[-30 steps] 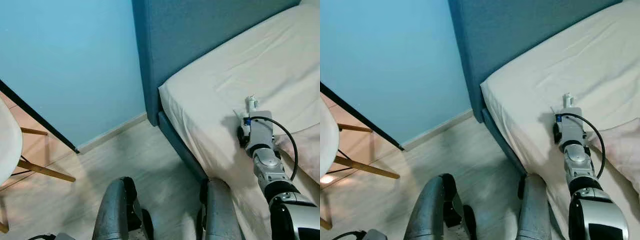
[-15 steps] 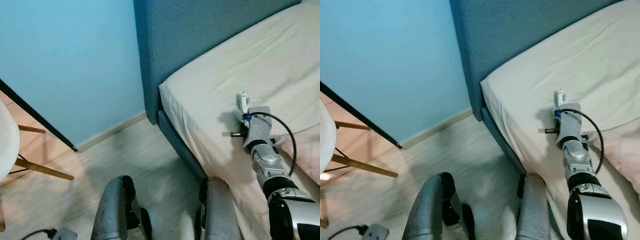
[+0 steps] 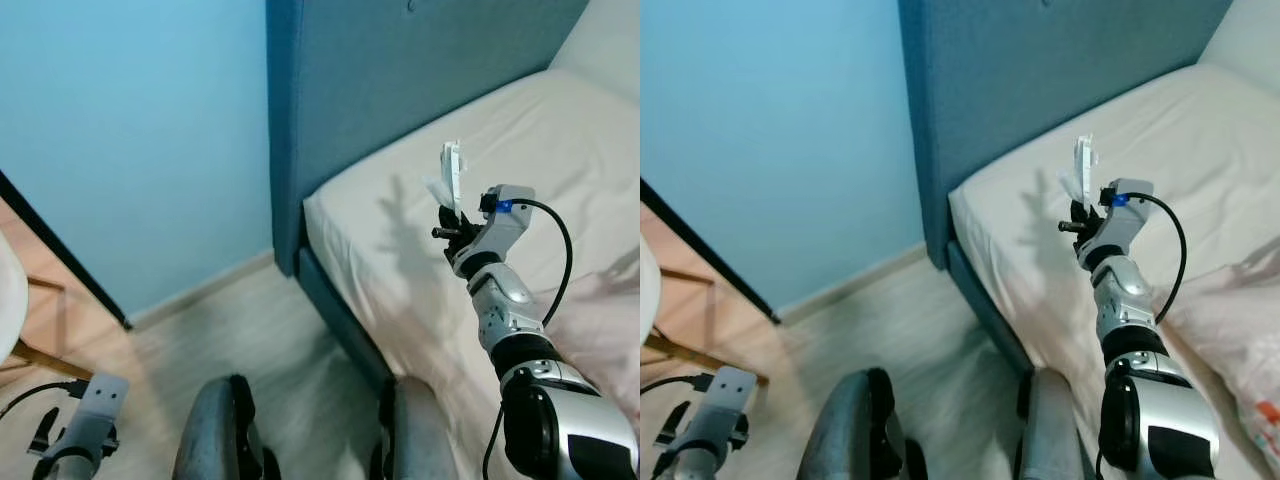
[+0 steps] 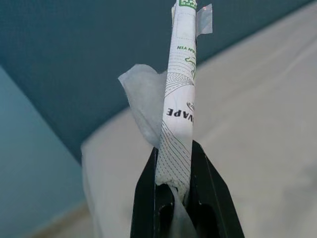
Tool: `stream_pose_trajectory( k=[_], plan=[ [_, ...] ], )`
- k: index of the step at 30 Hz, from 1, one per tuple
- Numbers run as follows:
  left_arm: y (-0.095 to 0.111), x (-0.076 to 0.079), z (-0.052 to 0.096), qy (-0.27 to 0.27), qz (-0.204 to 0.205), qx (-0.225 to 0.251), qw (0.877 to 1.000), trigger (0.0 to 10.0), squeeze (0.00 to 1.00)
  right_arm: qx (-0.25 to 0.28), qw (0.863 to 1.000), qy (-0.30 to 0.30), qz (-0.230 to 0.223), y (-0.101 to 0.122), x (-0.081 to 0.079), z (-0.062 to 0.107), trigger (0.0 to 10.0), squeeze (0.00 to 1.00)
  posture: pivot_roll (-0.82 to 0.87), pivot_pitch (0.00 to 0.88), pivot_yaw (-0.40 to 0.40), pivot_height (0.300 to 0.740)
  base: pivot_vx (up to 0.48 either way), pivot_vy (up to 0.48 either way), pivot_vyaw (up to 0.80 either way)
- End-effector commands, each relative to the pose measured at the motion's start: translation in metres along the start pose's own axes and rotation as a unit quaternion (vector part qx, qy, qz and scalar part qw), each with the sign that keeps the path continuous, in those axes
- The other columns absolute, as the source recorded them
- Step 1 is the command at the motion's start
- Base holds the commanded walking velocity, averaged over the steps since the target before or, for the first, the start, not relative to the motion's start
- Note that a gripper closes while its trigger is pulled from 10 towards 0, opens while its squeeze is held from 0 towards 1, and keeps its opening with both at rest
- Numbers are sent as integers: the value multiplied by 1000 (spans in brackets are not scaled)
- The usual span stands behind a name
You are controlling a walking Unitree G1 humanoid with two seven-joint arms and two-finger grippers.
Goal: Clean up the room
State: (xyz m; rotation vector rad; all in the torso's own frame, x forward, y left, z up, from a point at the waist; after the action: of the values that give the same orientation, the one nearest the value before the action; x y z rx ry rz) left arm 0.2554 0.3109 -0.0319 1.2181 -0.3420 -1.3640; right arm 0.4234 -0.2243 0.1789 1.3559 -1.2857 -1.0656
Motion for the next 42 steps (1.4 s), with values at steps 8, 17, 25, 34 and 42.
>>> stream_pose_trajectory(
  k=[8, 17, 25, 34, 42],
  plan=[
    [-1, 52, 7, -63, 26, -23, 997, 10000, 0, -36, 997, 62, -2, -34, -39, 11, 0, 0, 8, 44, -57, 610, -120, 0, 0],
    [-51, 62, 29, -86, -2, -114, 990, 10000, 0, -140, 980, 136, 29, -98, -80, 48, 0, 0, -4, 21, -61, 635, 0, 0, 0],
    [-111, 54, 63, -87, -15, -219, 972, 10000, 0, -241, 955, 167, 47, -151, -93, 94, 0, 0, -5, 11, -62, 655, 0, 0, 0],
    [-118, 62, 70, -106, -4, -240, 965, 10000, 0, -319, 924, 193, 84, -186, -95, 135, 0, 0, -1, 2, -71, 680, 0, 0, 0],
    [-105, 76, 63, -117, -4, -233, 965, 10000, 0, -400, 895, 161, 114, -212, -74, 169, 0, 0, -7, 0, -67, 705, -371, 0, 0]
  ],
)
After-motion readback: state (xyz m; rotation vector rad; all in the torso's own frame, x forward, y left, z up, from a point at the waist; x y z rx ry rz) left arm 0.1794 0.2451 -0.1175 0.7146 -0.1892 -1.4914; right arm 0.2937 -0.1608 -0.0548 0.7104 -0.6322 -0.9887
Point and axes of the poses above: a point about 5 cm out from each wrist's last joint towards the gripper, its own z axis pointing back from the gripper into the wrist, its own y axis along the axis of the wrist's last joint, x = y × z, the point moved 4 cm from there along -z, pointing out of the wrist towards the gripper, and after that the axes turned 12 degrees about z, right-handed, at the moved point
